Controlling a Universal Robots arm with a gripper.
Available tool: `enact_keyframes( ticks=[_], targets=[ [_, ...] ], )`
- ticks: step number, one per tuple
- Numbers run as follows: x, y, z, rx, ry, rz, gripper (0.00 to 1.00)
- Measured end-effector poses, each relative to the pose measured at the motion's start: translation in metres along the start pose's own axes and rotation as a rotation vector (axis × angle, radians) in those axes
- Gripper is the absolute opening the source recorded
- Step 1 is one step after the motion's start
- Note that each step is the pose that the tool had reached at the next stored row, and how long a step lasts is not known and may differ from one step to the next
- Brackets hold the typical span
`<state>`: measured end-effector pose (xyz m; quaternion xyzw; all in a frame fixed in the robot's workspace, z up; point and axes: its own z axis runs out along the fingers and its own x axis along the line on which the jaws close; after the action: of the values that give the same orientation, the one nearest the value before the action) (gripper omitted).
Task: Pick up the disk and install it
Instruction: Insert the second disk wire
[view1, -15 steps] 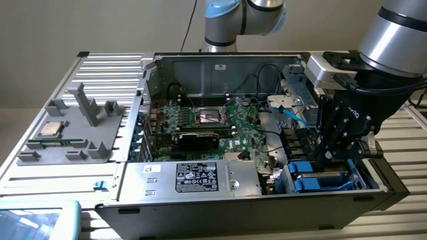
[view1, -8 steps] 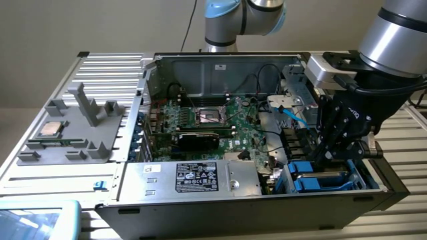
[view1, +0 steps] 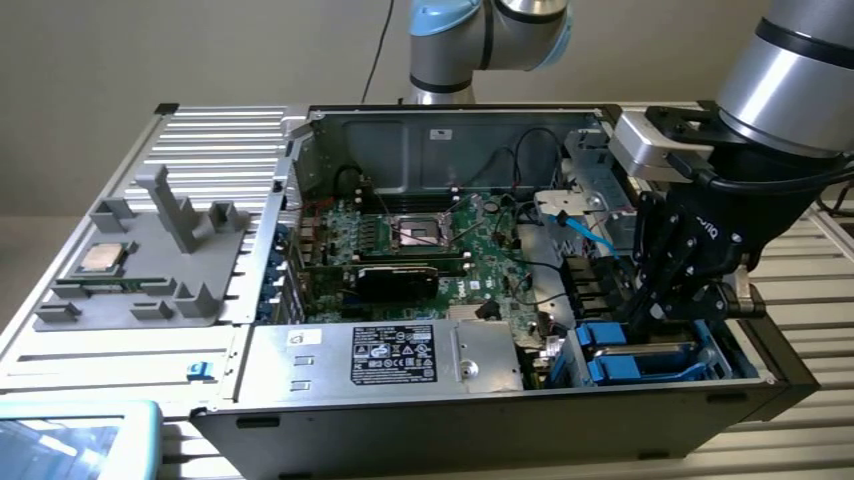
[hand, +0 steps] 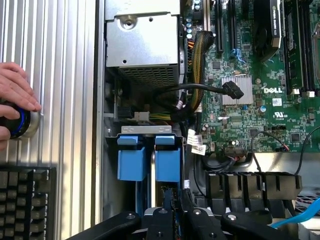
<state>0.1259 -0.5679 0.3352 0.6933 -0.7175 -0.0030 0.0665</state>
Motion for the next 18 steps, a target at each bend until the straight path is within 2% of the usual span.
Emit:
enact_keyframes(
  ticks=[12,14,18],
  targets=[
    [0.000,0.0000,-0.0003,0.0001,-0.0005,0.000,0.17],
    [0.000,0.0003,-0.0037,0.0000,-0.0003,0.000,0.30],
    [0.002,0.0017,-0.0179,0.0000,0.0011,0.000,0.30]
  ],
)
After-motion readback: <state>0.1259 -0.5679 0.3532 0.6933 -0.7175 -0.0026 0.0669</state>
